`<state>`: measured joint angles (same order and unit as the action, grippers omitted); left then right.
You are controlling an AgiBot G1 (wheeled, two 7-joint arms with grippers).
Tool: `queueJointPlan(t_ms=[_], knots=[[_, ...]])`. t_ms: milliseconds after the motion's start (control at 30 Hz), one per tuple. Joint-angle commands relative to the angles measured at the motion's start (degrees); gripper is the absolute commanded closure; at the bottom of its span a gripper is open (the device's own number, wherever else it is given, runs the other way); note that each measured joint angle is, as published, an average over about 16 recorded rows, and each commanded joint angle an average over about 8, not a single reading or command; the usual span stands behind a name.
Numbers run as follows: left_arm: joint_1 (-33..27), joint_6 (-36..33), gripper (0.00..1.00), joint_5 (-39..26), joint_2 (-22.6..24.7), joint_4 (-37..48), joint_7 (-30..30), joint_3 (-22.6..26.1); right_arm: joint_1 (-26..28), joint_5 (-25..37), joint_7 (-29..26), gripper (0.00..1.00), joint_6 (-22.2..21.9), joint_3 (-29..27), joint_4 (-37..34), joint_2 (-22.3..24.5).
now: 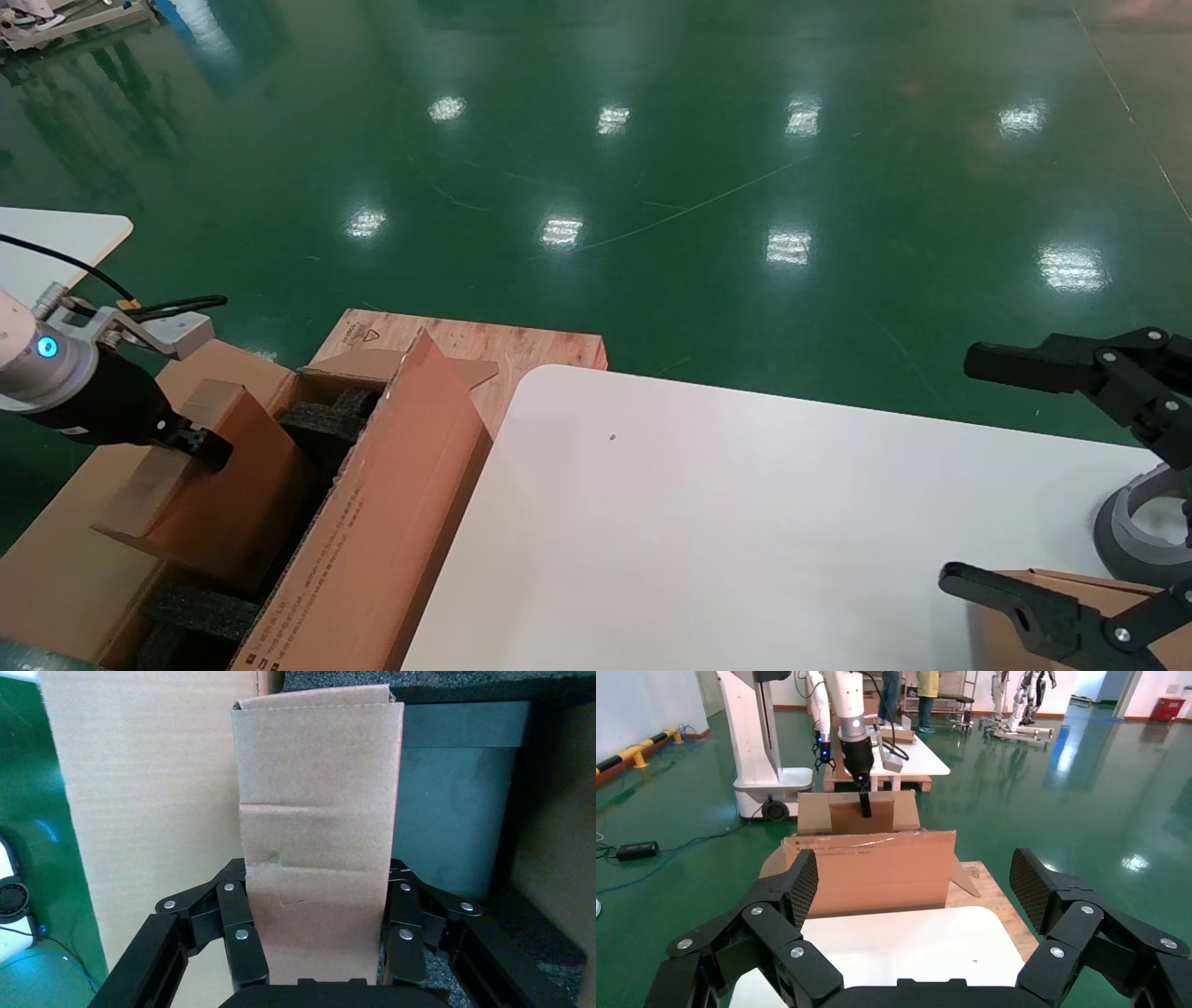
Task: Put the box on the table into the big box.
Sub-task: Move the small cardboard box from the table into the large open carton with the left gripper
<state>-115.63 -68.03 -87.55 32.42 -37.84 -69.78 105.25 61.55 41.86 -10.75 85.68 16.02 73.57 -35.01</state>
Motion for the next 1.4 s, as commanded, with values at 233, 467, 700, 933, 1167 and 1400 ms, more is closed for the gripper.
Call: queueJointPlan(t_ms=[233, 467, 700, 933, 1167, 1400], knots=[[2.5, 1.9, 0.16, -0.5, 1.4, 1.0, -0.4, 0.3, 0.0, 0.0, 0.0, 0.0, 0.0, 0.0, 0.0, 0.0], [4.0, 3.0, 0.0, -0.8, 2.2, 1.6, -0.4, 0.4, 0.0, 0.0, 0.0, 0.0, 0.0, 0.0, 0.0, 0.0], [4.6, 3.4, 0.0, -0.9, 2.6, 1.9, -0.5, 0.5, 0.0, 0.0, 0.0, 0.0, 0.0, 0.0, 0.0, 0.0], [4.9, 3.7, 0.0, -1.0, 2.8, 2.0, -0.5, 0.5, 0.0, 0.0, 0.0, 0.0, 0.0, 0.0, 0.0, 0.0], [5.3, 4.0, 0.0, -1.1, 3.0, 2.2, -0.5, 0.5, 0.0, 0.0, 0.0, 0.0, 0.0, 0.0, 0.0, 0.0], [5.2, 3.9, 0.0, -1.1, 2.9, 2.2, -0.5, 0.5, 0.0, 0.0, 0.0, 0.0, 0.0, 0.0, 0.0, 0.0]])
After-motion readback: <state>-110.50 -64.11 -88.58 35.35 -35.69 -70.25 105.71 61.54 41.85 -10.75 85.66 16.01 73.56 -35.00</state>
